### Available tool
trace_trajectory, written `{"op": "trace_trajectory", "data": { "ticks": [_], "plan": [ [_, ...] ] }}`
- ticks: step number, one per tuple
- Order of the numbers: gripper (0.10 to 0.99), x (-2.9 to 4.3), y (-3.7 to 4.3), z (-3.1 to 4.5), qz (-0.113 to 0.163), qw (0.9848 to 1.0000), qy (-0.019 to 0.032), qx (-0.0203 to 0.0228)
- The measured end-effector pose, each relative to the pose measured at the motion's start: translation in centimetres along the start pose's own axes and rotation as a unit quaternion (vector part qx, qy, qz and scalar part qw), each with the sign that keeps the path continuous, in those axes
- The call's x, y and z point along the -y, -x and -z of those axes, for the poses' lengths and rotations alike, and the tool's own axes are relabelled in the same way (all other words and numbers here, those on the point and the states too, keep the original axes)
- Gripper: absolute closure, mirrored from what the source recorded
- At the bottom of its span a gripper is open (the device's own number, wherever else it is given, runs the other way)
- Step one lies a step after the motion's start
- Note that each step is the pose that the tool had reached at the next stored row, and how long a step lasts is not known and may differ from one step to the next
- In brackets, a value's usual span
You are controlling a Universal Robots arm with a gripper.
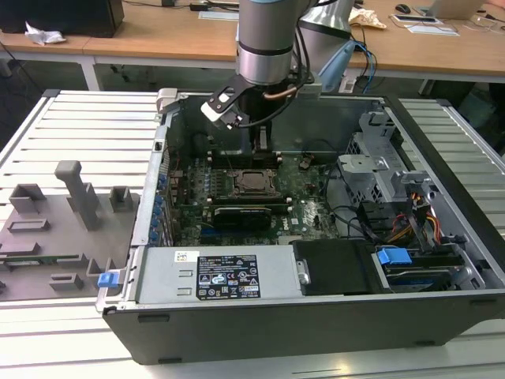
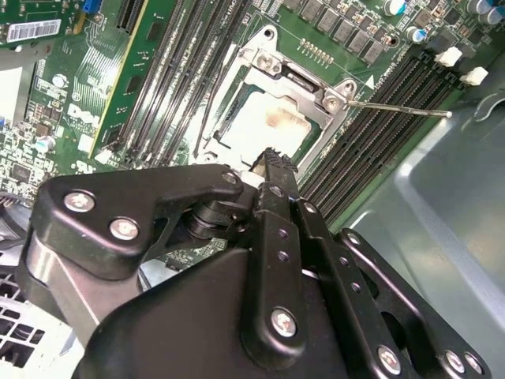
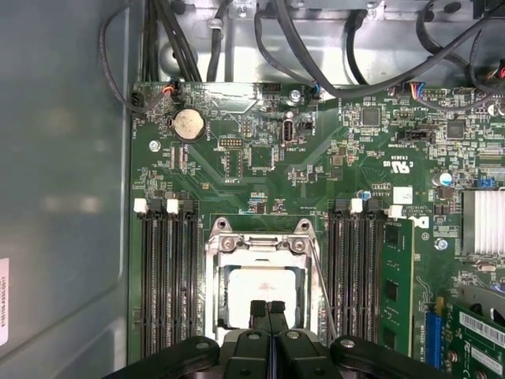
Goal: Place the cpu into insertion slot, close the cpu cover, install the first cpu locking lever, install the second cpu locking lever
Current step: 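Install the first cpu locking lever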
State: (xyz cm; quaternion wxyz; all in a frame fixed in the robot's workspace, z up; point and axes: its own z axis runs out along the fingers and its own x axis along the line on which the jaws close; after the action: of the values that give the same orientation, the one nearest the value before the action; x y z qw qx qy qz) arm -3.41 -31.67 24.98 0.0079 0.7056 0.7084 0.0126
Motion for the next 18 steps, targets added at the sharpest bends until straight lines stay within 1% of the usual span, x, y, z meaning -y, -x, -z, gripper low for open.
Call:
{"op": "trace_trajectory", "data": {
  "ticks": [11, 13, 18],
  "plan": [
    [0.980, -0.01, 0.00, 0.49, 0.000, 1.0000, -0.0001, 0.0001],
    [0.980, -0.02, -0.02, 0.71, 0.000, 1.0000, 0.0000, -0.0001],
    [0.980, -0.05, -0.02, 1.57, 0.000, 1.0000, 0.0000, 0.0000]
  ]
}}
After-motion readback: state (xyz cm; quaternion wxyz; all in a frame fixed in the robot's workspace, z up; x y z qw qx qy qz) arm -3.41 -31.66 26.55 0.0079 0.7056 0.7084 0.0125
